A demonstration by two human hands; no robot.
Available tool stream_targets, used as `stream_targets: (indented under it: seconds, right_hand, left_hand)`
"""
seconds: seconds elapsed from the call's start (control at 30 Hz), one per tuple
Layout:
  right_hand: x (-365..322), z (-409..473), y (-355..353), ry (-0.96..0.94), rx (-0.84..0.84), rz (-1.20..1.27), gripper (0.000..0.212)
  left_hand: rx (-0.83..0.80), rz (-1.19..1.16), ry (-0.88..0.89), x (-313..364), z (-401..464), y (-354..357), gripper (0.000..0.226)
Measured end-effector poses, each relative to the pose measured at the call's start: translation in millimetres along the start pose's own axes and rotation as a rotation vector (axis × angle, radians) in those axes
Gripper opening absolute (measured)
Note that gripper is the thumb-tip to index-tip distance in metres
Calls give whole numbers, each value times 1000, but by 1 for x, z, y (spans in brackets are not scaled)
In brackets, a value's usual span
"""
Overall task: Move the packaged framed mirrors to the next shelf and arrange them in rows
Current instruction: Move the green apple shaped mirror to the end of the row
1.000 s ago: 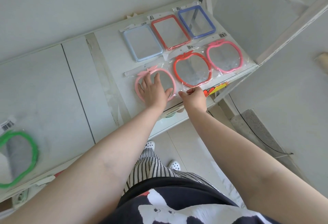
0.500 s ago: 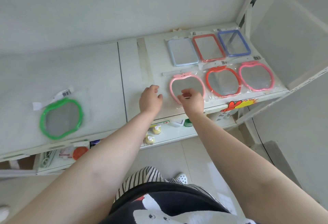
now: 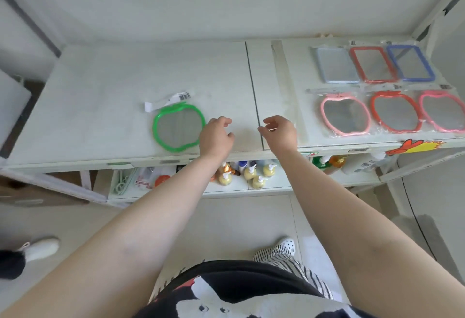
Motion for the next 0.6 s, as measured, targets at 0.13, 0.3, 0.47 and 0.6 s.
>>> stream_targets:
  seconds: [0.13,0.3,0.47,0.6]
  right_hand:
    - [-39,-23,31,34,14,37,29]
    - [-82,-53,70,43,-38,34,34]
    - [-106,-63,94,40,-79,-6,38]
    - [-111,-51,102,44,-75,-57,43]
  left_hand:
    - [92,11,-27,-43,-17,-63,38]
    - [199,38,-158,-97,-31,-129,40]
    - [248,-21,-244,-124,-30,-164,38]
    - [223,-91,-275,-132,-20,-168,46]
Point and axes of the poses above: each hand's wrist, its own z-axis towards the middle knuckle, its own y-axis out of the palm, x = y × z, the point moved 6 cm from there along z, towards the middle knuckle, and after that the axes turned 15 degrees about -z, right-handed, at the moved point
